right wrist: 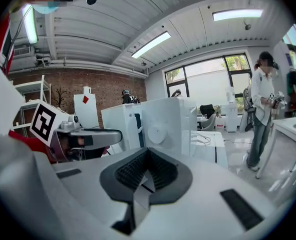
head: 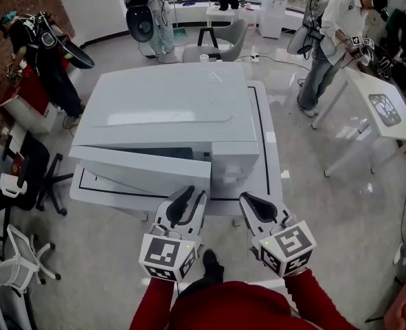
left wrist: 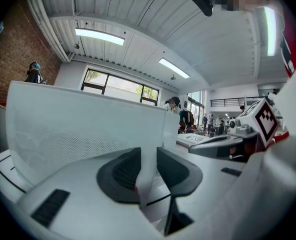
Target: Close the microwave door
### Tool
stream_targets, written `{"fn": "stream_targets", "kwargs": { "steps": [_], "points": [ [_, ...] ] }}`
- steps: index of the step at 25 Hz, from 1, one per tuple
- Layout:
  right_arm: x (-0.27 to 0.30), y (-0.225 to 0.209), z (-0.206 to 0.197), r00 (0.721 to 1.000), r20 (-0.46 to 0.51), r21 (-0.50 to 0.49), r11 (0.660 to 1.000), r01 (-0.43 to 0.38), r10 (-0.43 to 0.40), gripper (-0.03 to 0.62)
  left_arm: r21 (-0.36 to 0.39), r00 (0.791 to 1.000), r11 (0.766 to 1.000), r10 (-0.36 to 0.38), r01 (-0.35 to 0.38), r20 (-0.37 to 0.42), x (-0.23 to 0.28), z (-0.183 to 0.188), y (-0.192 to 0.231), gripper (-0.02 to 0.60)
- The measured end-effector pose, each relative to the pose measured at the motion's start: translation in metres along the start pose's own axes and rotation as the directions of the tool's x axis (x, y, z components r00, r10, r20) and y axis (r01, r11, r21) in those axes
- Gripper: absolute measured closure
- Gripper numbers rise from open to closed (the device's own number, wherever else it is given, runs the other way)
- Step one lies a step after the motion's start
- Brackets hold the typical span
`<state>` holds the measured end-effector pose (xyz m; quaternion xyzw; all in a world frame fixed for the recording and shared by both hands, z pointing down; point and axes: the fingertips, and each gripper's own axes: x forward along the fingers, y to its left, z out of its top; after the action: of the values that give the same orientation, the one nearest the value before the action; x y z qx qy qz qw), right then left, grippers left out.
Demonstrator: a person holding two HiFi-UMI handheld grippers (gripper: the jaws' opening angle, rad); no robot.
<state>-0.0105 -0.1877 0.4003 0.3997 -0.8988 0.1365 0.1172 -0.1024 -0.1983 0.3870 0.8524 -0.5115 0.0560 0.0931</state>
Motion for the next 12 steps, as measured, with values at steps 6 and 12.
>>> {"fn": "stream_targets", "kwargs": {
  "steps": [6, 12],
  "points": [
    [0.012, 0.007, 0.006, 1.0, 0.012, -0.022, 1.0, -0.006, 0.006, 0.582, -0.015, 1.0, 1.0, -0.005, 0.005, 0.003, 0.006, 0.001, 0.002, 0.474],
    [0.024, 0.015, 0.008, 1.0, 0.006, -0.037, 0.999, -0.016, 0.016, 0.582, -0.025, 1.0, 1.0, -0.005, 0.005, 0.008, 0.01, 0.002, 0.004, 0.474]
  ]
}}
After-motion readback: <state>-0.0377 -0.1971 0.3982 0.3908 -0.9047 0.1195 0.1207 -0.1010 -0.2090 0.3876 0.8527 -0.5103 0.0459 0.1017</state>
